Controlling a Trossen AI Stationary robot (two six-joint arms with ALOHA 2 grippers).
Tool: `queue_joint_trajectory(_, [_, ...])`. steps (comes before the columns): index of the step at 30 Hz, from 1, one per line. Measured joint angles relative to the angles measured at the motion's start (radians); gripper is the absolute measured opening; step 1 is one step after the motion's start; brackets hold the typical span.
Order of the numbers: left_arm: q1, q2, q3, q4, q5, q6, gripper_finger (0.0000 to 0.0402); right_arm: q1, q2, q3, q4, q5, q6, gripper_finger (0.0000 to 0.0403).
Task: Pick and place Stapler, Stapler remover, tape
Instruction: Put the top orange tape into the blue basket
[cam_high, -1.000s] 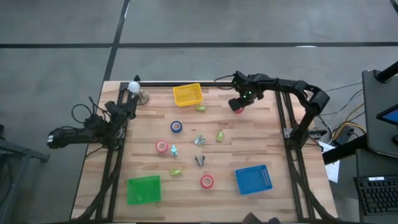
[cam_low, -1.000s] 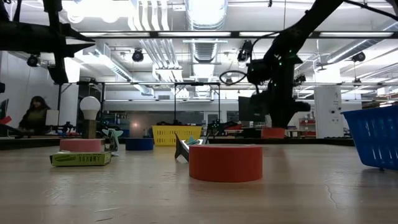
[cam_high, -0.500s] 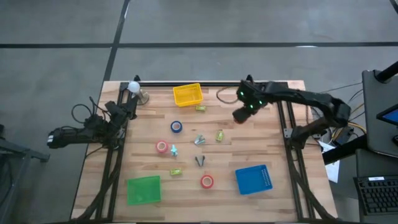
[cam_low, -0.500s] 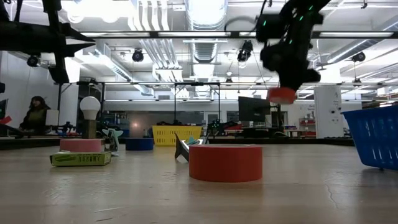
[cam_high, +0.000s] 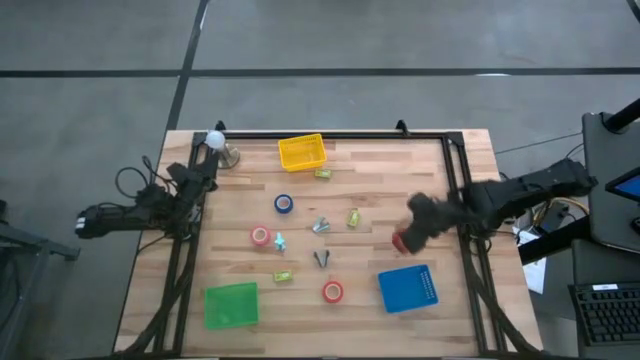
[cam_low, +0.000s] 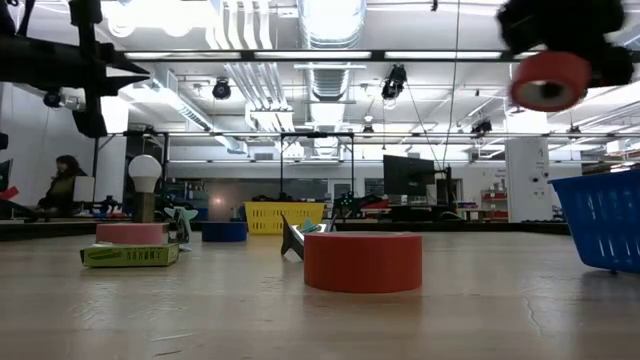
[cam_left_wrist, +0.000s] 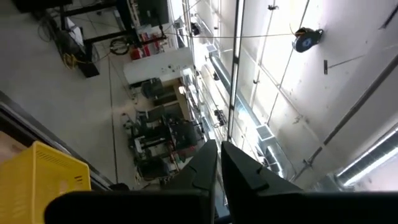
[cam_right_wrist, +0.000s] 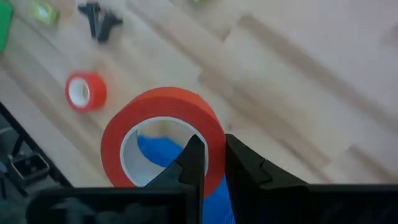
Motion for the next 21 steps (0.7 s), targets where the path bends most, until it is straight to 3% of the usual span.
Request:
queue_joint_trajectory(5, [0.0,0.042,0.0,-0.006,0.0,-0.044,0.0026,0.202,0.055,-0.031,-0.001,0.016,0.204,0.0038])
queue_joint_trajectory(10, [0.0,0.098,0.0,-0.013,0.0,-0.111,0.0026,0.327,0.153,-0.032,0.015,0.012,0.325,0.0038])
queue_joint_trajectory(15, [0.0,0.148,0.0,-0.013,0.052,-0.179,0.0026,0.394,0.237,-0.008,0.025,0.01,0.405,0.0038])
queue_joint_trajectory(21, [0.001,0.168,0.0,-0.012,0.192,-0.233,0.0026,0.42,0.338,-0.01,0.073,-0.032,0.43,0.0038])
